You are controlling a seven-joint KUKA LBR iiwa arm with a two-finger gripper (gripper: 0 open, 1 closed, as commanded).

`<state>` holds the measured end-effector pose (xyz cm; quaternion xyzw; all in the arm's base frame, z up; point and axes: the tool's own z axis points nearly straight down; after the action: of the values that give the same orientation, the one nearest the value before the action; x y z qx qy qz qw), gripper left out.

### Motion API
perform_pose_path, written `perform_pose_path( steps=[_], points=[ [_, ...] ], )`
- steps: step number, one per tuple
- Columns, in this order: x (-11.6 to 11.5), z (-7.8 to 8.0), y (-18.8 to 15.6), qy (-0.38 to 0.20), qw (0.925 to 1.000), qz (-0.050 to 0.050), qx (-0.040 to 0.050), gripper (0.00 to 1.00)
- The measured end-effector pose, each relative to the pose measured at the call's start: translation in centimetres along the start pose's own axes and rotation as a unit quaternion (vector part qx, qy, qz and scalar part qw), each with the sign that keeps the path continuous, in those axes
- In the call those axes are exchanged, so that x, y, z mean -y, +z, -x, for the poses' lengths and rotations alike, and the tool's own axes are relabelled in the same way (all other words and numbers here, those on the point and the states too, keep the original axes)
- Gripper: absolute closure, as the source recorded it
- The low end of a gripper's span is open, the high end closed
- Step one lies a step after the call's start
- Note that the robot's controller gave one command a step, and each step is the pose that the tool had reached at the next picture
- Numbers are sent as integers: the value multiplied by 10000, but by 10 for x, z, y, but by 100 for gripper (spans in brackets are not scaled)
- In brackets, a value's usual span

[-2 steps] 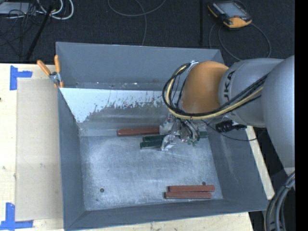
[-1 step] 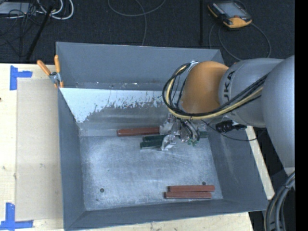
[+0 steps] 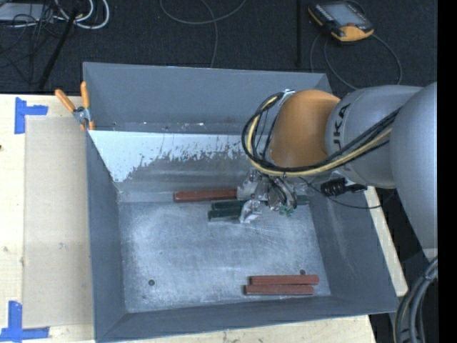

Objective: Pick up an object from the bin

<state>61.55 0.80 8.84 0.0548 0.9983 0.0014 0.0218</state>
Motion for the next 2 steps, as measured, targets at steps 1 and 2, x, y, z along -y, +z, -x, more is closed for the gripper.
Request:
perform_pose_path(
  steps=[1, 2],
  points=[
    [0, -3, -15, -4, 9999, -15, -137, 100],
    [0, -5, -32, -8, 9998, -21, -200, 100]
  ],
)
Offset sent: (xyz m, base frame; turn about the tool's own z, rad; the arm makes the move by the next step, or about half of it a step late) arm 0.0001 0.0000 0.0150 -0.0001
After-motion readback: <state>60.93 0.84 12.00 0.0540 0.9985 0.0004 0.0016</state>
